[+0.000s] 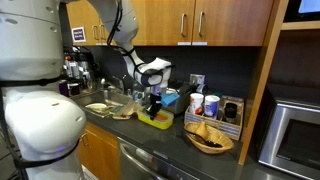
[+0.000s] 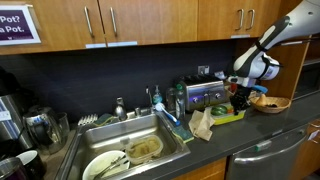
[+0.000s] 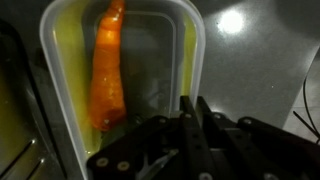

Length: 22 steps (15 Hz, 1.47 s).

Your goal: Move the yellow lunchbox forward

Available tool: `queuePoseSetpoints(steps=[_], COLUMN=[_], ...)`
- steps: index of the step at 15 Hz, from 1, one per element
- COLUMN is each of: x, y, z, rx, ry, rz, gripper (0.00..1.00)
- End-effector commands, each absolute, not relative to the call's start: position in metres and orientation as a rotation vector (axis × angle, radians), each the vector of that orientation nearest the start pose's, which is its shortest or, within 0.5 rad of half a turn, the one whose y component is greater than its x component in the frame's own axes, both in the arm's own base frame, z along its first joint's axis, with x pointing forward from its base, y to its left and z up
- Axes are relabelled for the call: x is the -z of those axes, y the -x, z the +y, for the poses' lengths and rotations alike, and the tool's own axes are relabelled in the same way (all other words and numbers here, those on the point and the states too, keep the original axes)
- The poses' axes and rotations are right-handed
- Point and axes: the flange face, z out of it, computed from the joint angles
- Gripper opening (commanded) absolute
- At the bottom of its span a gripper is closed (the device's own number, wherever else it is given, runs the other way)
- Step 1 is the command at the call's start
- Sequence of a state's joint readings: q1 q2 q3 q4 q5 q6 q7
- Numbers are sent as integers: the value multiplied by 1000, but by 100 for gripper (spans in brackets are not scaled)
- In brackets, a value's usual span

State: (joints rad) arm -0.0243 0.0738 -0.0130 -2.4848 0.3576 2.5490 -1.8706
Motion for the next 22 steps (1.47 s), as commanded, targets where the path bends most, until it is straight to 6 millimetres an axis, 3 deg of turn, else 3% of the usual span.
queuePoseSetpoints(steps=[1,5,6,22], x=[-262,-262,-259,-259], y=[-461,-460,-468,-467], z=[-19,-18,-21,-20], rx=[251,247,230,229], ry=[2195,2189,2173,2172], rz=[-2070,-2076,-2082,-2082], gripper=[2,2,8,8])
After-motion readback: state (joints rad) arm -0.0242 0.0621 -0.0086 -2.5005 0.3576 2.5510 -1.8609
